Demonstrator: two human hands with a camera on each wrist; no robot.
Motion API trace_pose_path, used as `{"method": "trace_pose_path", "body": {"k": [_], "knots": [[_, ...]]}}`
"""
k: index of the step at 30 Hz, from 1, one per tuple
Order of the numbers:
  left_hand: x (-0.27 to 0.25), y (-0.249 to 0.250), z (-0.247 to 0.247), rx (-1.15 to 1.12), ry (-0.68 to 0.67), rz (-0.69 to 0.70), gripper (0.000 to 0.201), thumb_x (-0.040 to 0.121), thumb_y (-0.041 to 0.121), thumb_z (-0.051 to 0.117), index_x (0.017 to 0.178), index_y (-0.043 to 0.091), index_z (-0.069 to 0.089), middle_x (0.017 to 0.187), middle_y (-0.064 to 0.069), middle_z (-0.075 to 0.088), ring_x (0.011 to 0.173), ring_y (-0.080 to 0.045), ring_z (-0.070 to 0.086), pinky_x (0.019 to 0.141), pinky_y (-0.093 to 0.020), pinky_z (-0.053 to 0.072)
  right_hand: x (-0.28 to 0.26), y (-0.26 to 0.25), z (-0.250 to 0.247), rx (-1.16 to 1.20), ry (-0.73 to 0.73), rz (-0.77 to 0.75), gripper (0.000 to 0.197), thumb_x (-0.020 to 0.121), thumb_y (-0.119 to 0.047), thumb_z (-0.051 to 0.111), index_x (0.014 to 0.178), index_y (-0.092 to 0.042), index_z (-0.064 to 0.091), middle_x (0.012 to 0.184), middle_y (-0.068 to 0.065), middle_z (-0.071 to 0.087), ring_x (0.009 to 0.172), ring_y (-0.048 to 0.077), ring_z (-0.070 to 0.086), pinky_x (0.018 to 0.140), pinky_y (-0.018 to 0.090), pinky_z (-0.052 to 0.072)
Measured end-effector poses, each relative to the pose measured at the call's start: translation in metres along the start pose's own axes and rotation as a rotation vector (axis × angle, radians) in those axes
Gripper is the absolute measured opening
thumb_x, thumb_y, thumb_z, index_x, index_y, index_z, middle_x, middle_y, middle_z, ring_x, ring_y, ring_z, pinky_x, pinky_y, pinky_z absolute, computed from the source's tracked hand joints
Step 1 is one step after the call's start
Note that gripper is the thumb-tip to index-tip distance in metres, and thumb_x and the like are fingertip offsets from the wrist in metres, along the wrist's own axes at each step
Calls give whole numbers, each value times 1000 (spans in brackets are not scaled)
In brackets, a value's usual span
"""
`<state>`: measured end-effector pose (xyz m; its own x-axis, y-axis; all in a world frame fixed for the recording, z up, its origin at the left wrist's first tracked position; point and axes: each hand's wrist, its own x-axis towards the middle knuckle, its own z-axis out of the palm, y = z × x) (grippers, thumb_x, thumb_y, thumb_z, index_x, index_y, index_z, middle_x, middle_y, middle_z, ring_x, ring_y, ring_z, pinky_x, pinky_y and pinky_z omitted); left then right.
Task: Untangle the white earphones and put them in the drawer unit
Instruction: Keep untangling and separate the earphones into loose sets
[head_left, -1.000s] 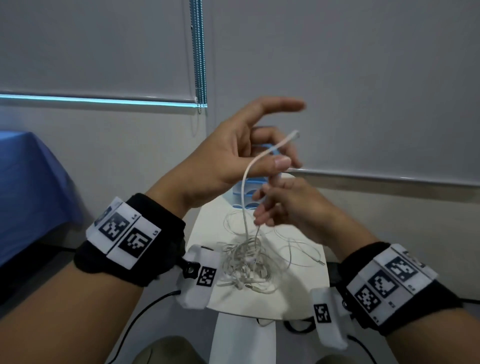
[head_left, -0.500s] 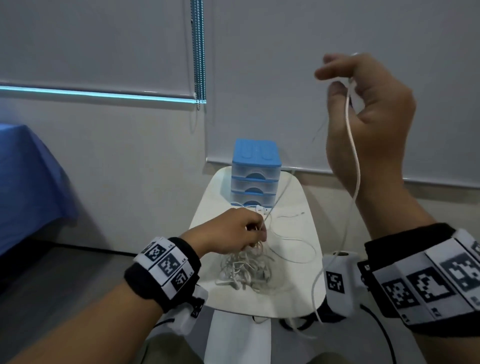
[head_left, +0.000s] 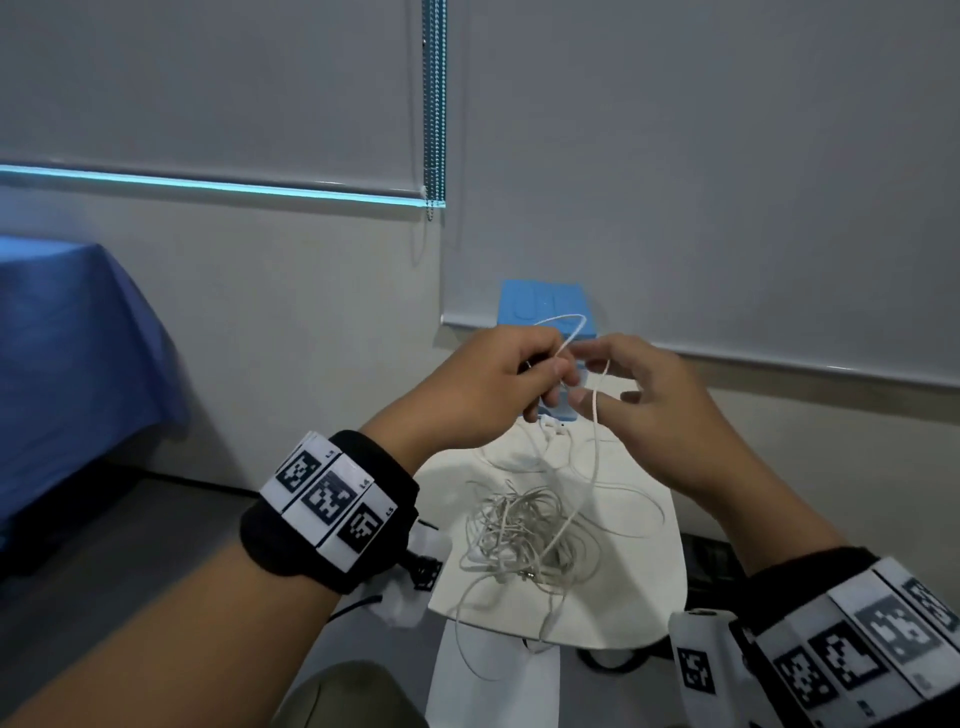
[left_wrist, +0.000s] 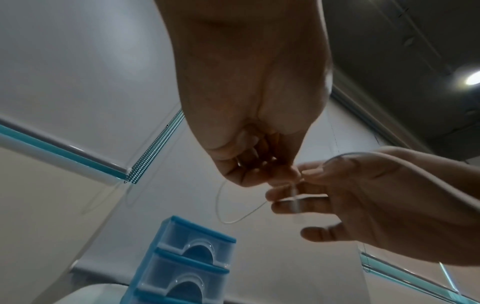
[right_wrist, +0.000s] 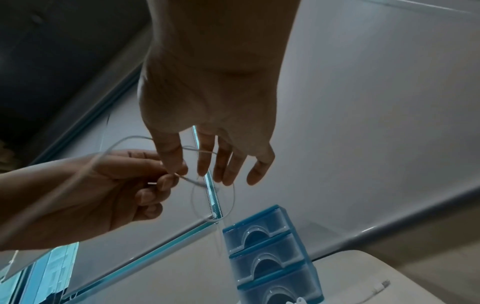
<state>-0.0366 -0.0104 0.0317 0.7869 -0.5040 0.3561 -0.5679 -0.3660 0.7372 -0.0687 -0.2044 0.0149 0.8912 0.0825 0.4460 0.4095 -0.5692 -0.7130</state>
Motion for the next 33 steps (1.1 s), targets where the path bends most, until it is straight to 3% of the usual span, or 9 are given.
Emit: {"method": "trace_pose_path", "body": {"k": [2, 4, 8, 12, 17, 20, 24, 29, 33], "knots": [[-2, -4, 0, 67, -122, -27, 19, 106, 15, 55, 94, 9, 69, 77, 0, 70, 63, -12, 63, 66, -28, 51, 0, -4, 0, 42, -21, 40, 3, 89, -22, 76, 92, -23, 76, 96, -7, 75, 96, 12, 70, 81, 33, 51], [-6, -9, 4, 104, -211, -53, 18, 105, 14, 55, 97, 9, 71, 80, -4, 72, 66, -13, 65, 68, -30, 53, 0, -4, 0, 77, -18, 75, 6, 87, -23, 73, 81, -21, 75, 84, 0, 75, 83, 20, 69, 78, 40, 51], [-19, -13, 16, 110, -332, -87, 21, 107, 13, 51, 96, 11, 70, 80, 0, 70, 67, -12, 65, 76, -37, 56, -5, -2, 1, 192, -32, 232, 6, 94, -24, 70, 92, -22, 75, 85, -1, 73, 75, 8, 65, 75, 32, 45], [-24, -15, 24, 79, -309, -72, 23, 104, 8, 51, 95, 12, 72, 82, 0, 71, 69, -13, 67, 77, -43, 57, -18, 2, 13, 180, -208, 261, 19, 100, -28, 62, 91, -17, 74, 81, 14, 74, 75, 16, 63, 75, 34, 45], [-31, -25, 21, -92, -213, -92, 20, 101, 11, 61, 118, 20, 68, 89, -2, 72, 78, -24, 71, 85, -50, 58, -18, 8, 5, 281, 131, 200, 15, 91, -3, 70, 87, -15, 78, 77, 4, 74, 65, 8, 62, 65, 25, 46], [-38, -35, 25, -54, -239, -117, 35, 100, 9, 61, 126, 31, 54, 104, 0, 67, 84, -13, 66, 83, -40, 56, -15, 12, -11, 227, 304, 191, 20, 91, 2, 67, 93, -15, 78, 75, 2, 69, 56, 2, 57, 62, 23, 43], [-40, -48, 36, 192, -370, -83, 35, 96, 9, 59, 117, 36, 61, 118, 7, 54, 111, -11, 54, 92, -26, 45, -17, 25, -32, 85, 446, 252, 25, 89, -2, 64, 86, -23, 77, 75, 6, 70, 63, 13, 59, 60, 29, 41], [-39, -61, 46, 267, -395, -177, 34, 95, 5, 51, 101, 27, 76, 99, 5, 68, 92, -16, 62, 89, -40, 53, -35, 47, -37, -210, 265, 454, 34, 88, 1, 60, 77, -27, 76, 85, 7, 70, 74, 28, 60, 65, 32, 43], [-40, -65, 46, 243, -321, -200, 32, 96, 5, 54, 102, 23, 79, 91, 13, 69, 78, -2, 62, 71, -18, 49, -45, 63, -23, -368, -75, 631, 42, 84, 1, 57, 76, -36, 76, 106, 3, 72, 84, 25, 64, 73, 31, 45]]}}
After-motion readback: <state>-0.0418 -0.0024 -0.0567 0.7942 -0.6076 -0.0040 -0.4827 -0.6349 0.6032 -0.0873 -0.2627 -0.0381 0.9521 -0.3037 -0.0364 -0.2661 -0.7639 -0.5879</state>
